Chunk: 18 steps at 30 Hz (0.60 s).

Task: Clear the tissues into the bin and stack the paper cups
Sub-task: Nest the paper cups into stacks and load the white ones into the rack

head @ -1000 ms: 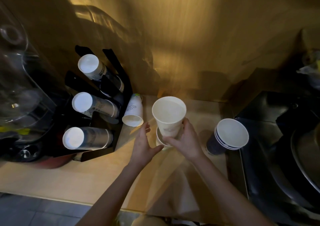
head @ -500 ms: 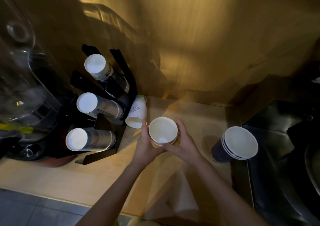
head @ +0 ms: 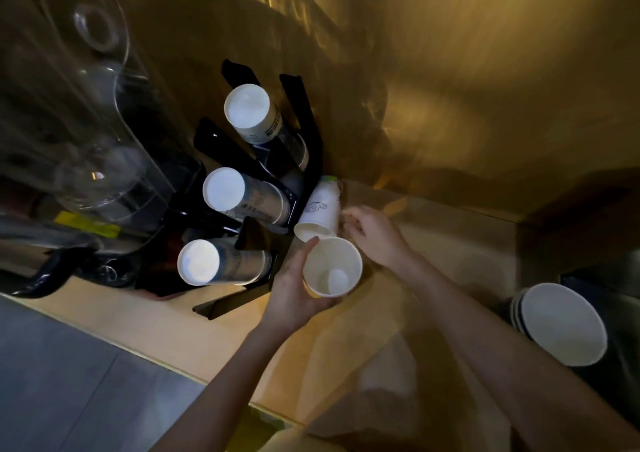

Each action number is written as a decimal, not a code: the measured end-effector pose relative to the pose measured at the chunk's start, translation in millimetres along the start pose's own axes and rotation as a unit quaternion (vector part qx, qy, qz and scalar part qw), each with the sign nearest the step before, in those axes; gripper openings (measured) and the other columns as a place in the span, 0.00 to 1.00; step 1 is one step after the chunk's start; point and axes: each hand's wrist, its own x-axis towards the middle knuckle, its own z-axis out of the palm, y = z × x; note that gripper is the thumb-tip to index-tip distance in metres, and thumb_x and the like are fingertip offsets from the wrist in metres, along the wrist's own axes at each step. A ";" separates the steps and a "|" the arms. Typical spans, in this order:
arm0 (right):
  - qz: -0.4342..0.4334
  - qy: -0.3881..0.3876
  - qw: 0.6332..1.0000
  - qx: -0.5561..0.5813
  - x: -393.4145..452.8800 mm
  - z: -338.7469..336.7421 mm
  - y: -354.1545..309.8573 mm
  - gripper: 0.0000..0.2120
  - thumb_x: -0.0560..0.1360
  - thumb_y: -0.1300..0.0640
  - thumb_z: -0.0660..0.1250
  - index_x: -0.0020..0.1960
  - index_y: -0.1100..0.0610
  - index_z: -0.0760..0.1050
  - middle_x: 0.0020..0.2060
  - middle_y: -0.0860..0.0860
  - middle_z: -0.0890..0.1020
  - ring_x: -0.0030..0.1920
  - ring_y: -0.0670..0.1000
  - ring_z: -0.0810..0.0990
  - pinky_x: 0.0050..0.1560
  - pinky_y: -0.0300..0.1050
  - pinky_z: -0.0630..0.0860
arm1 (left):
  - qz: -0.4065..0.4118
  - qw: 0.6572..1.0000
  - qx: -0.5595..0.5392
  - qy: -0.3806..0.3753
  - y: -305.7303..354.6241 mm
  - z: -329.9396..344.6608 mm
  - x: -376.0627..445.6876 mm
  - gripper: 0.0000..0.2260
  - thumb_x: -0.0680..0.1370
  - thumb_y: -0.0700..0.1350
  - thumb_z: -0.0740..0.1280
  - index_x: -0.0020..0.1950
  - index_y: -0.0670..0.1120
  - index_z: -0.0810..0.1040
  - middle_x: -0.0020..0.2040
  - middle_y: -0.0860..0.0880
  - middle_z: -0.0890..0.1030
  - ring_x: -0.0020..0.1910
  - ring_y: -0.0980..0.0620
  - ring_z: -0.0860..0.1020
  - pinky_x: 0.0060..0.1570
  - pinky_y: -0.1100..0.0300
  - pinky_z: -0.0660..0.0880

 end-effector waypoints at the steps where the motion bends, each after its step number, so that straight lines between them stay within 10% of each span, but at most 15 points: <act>1: -0.023 -0.036 0.998 -0.038 8.6 4.3 0.6 0.17 0.75 0.60 0.62 0.63 0.57 0.71 0.61 0.58 0.76 0.60 0.59 0.75 0.58 0.52 0.73 | 0.002 1.000 0.002 0.000 -1.5 -0.8 -0.7 0.44 0.60 0.47 0.79 0.71 0.49 0.60 0.67 0.45 0.71 0.64 0.48 0.70 0.60 0.55 0.71; 9: -0.055 -0.147 0.963 -0.219 45.4 22.0 -3.4 0.26 0.77 0.56 0.60 0.72 0.48 0.58 0.73 0.55 0.62 0.68 0.61 0.66 0.64 0.55 0.68 | 0.003 1.000 -0.010 -0.016 -1.0 6.4 2.6 0.44 0.59 0.45 0.79 0.70 0.50 0.61 0.68 0.50 0.71 0.64 0.57 0.67 0.59 0.64 0.65; 18: 0.065 0.219 0.973 0.024 20.1 -17.5 5.2 0.13 0.75 0.61 0.62 0.59 0.59 0.75 0.48 0.62 0.84 0.46 0.61 0.81 0.48 0.53 0.78 | 0.002 0.999 -0.039 -0.025 -3.6 9.9 2.8 0.42 0.60 0.43 0.79 0.68 0.53 0.61 0.62 0.57 0.68 0.61 0.56 0.67 0.57 0.62 0.66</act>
